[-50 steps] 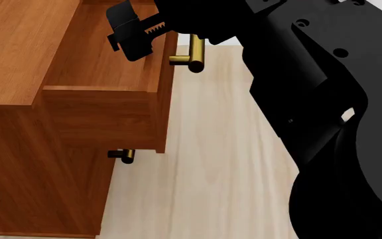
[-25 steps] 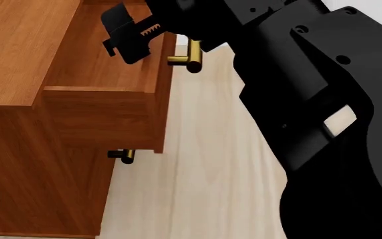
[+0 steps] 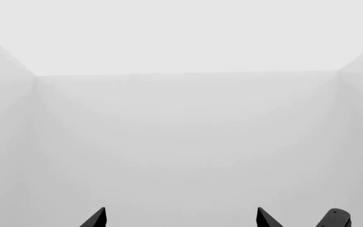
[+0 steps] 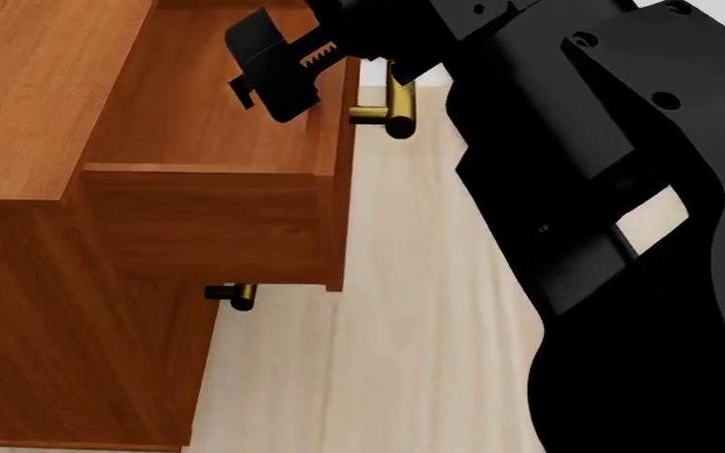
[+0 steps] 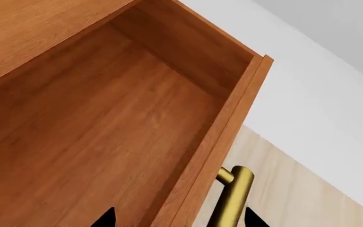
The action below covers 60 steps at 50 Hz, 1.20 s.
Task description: Close the bottom drawer of the cabinet and open the top drawer.
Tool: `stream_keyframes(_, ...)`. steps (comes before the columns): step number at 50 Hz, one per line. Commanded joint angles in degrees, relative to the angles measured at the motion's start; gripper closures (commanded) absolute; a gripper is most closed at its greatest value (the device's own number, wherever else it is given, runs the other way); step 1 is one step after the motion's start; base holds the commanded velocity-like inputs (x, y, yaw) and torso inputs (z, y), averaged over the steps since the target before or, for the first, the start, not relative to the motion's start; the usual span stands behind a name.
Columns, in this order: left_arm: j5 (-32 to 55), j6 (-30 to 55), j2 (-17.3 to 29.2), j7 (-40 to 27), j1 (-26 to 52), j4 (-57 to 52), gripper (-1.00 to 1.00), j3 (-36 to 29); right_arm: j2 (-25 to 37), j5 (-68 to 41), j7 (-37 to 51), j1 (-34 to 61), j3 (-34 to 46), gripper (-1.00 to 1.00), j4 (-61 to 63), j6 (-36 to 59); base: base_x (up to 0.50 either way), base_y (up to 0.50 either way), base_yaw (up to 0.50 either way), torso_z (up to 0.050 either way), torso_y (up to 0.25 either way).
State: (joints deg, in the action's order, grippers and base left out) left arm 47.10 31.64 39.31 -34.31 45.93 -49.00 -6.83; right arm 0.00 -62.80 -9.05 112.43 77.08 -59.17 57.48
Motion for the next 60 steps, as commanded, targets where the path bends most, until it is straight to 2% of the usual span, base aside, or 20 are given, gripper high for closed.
stream_keyframes(1, -0.2, -0.4, -0.1, 0.0, -0.3, -0.1, -1.0, -0.2, 0.0, 1.3, -3.6, -5.8, 9.0, -1.0, -5.0, 2.2, 0.0, 0.0, 0.0, 0.0, -0.01)
stream_keyframes(27, -1.0, -1.5, -0.3, 0.5, -0.8, 0.2, -1.0, -0.9, 0.0, 11.5, -11.6, -3.1, 5.1, -1.0, -15.4, 2.2, 0.0, 0.0, 0.0, 0.0, -0.008)
stream_keyframes(42, -2.0, -2.4, -1.3, 1.1, -0.6, 1.2, -1.0, -2.1, 2.8, 33.2, -14.9, -3.2, -13.2, -1.0, -15.8, 5.9, 0.0, 0.0, 0.0, 0.0, -0.006)
stream_keyframes(60, -2.4, -3.5, -1.7, 1.5, -1.1, 1.8, -1.0, -2.4, 4.4, 46.6, -18.2, -2.5, -20.6, -1.0, -15.7, 8.2, 0.0, 0.0, 0.0, 0.0, -0.001)
